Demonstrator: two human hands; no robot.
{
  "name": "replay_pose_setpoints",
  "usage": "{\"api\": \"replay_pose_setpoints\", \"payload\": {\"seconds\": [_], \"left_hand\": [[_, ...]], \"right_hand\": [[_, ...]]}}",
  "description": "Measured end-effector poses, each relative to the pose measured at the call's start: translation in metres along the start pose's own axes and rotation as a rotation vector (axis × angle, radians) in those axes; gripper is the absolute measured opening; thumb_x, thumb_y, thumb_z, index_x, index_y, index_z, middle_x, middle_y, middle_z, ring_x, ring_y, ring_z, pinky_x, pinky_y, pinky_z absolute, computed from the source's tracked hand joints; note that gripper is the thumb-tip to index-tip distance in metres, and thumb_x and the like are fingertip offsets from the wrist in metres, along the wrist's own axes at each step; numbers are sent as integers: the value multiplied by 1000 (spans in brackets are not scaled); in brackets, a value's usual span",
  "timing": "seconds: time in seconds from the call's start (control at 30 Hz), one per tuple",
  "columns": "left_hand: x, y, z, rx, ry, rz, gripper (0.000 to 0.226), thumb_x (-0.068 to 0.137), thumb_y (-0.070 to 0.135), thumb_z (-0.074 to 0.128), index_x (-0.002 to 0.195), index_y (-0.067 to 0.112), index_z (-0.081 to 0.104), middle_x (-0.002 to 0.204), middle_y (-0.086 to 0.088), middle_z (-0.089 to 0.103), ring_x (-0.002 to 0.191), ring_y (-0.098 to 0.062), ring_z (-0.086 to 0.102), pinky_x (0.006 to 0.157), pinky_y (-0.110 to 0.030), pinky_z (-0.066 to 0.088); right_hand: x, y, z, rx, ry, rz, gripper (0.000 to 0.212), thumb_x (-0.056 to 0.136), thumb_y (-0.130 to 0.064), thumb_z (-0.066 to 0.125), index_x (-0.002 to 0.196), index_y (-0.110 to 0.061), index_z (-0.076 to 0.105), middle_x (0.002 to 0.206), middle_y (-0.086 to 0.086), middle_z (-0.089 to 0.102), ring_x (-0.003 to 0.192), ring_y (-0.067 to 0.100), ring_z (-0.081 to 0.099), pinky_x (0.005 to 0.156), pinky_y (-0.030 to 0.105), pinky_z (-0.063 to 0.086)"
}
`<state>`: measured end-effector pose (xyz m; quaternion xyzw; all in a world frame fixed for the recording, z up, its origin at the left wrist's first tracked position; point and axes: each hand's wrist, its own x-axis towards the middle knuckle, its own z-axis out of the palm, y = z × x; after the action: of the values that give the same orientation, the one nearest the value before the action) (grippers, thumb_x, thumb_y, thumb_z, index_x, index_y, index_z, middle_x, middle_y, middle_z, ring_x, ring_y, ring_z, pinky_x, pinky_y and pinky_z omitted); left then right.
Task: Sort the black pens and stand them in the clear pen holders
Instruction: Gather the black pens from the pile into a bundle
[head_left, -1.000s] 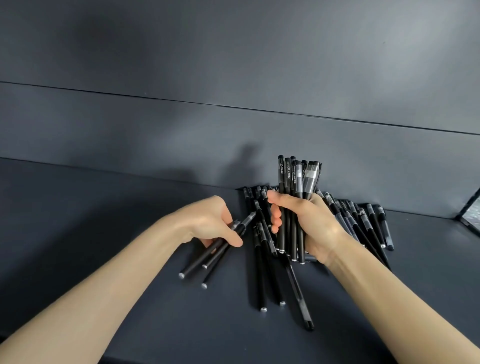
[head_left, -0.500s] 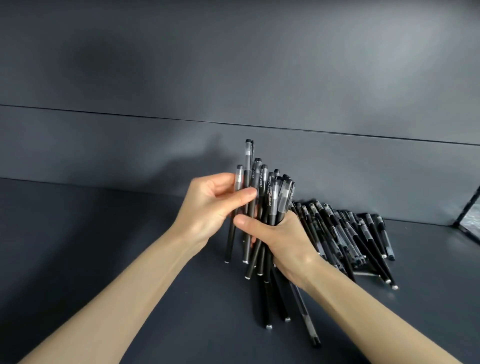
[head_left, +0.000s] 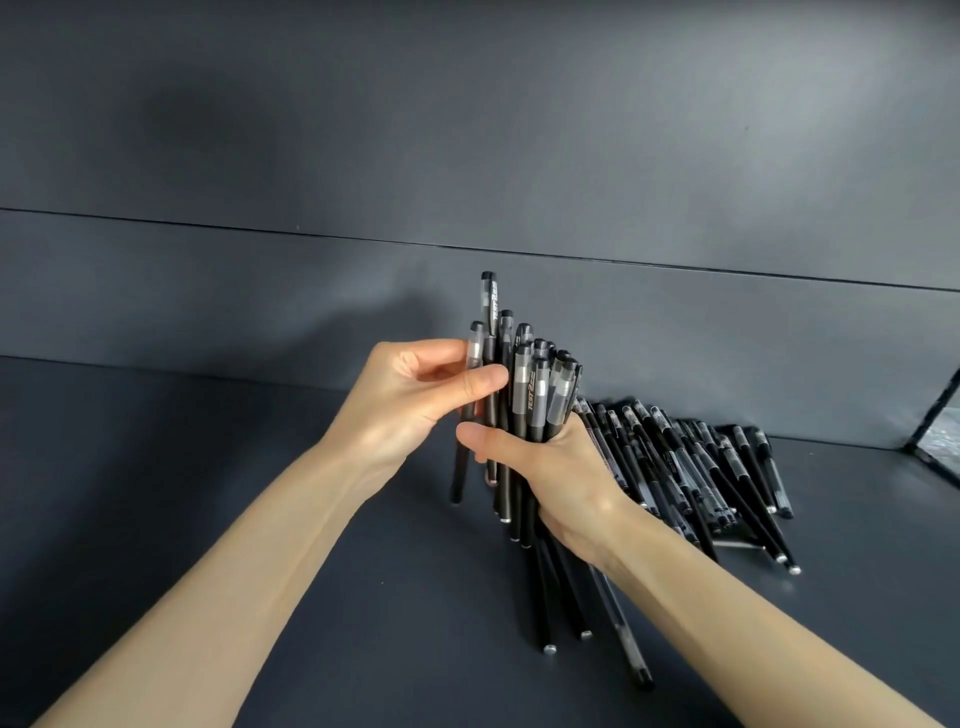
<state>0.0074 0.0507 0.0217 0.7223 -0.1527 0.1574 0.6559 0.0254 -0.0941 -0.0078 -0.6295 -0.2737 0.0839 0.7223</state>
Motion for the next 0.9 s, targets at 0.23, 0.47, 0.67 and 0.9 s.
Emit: {"api": "replay_pose_setpoints", "payload": {"seconds": [0.23, 0.47, 0.67, 0.9], "left_hand": [[-2, 5, -12, 128, -94, 42, 29, 70, 18, 79, 96, 8, 71, 86, -1, 73, 74, -15, 67, 76, -30, 56], [1, 1, -8, 155, -120, 158, 92, 64, 21, 84, 138, 40, 34, 127, 6, 57, 111, -20, 61, 92, -42, 52], [1, -6, -9, 265, -102, 216, 67, 74, 20, 79, 131, 27, 46, 120, 5, 61, 104, -16, 65, 93, -41, 51], [-1, -11, -3, 236, -114, 130, 35, 73, 17, 80, 104, 17, 65, 103, 1, 69, 95, -15, 67, 76, -27, 56]], "right_hand": [[7, 4, 5, 38, -76, 72, 24, 82, -3, 69, 93, -24, 71, 94, -6, 72, 98, 9, 66, 89, 28, 52], [16, 14, 15, -136, -163, 36, 7, 78, 5, 69, 84, 7, 65, 72, 8, 65, 78, 21, 64, 86, 33, 54], [17, 22, 15, -200, -173, 132, 17, 72, 3, 74, 82, -9, 66, 80, 4, 65, 82, 17, 62, 89, 38, 52], [16, 25, 15, -168, -165, 124, 18, 74, 9, 68, 91, 7, 62, 82, 12, 64, 83, 24, 64, 90, 41, 53]]}}
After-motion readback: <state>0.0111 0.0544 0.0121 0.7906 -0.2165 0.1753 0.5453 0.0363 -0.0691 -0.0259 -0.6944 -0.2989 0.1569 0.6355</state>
